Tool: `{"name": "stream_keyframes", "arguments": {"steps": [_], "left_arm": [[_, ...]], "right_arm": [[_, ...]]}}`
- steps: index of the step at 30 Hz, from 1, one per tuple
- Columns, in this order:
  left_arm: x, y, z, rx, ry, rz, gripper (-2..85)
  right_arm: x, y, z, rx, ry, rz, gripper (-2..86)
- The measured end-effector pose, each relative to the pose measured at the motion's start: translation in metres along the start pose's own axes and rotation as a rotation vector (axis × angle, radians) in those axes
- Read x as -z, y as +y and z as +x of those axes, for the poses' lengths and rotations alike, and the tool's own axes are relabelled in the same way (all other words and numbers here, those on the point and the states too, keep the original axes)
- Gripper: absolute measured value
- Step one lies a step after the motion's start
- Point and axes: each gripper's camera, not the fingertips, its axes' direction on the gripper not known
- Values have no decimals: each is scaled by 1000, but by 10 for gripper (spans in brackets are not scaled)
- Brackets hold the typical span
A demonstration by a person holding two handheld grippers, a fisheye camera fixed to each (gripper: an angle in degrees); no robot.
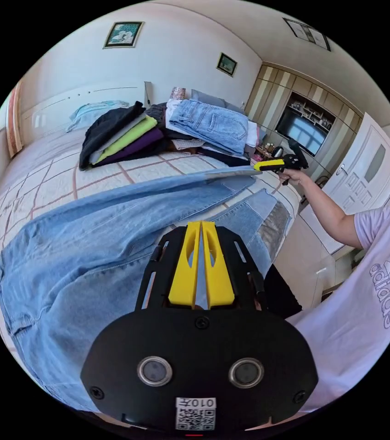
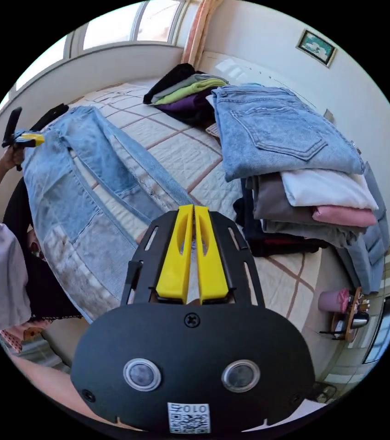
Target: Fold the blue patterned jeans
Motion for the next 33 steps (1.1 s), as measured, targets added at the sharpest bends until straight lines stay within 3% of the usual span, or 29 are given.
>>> {"name": "stream_keyframes", "arguments": {"steps": [3,6,11,13,18,21,24,29,33], "left_arm": [[23,22,-8,76,-23,25,-1],[36,33,-7,81,-42,-1,-1],[54,42,-1,48,-29,2,-1],[55,44,-4,52,-22,-3,-1],[56,41,-15,45,-90,-37,0],[62,33,-22,0,-155,-46,4],[67,20,-34,-61,-283,-48,11],[50,-7,-98,35,-295,-105,30],[28,-1,-137,155,-204,-250,37]], "right_arm": [[-36,-44,-31,60,355,-118,22],[-57,-71,-42,30,539,-139,21],[-62,-73,17,-270,137,-108,17],[-85,-69,24,-253,11,-231,18],[-71,-36,37,-354,21,-155,21],[-28,-4,42,-371,38,17,33],[3,16,20,-232,-84,164,64],[-29,28,-3,-108,-196,9,73],[-54,42,10,-206,-299,-71,76]]}}
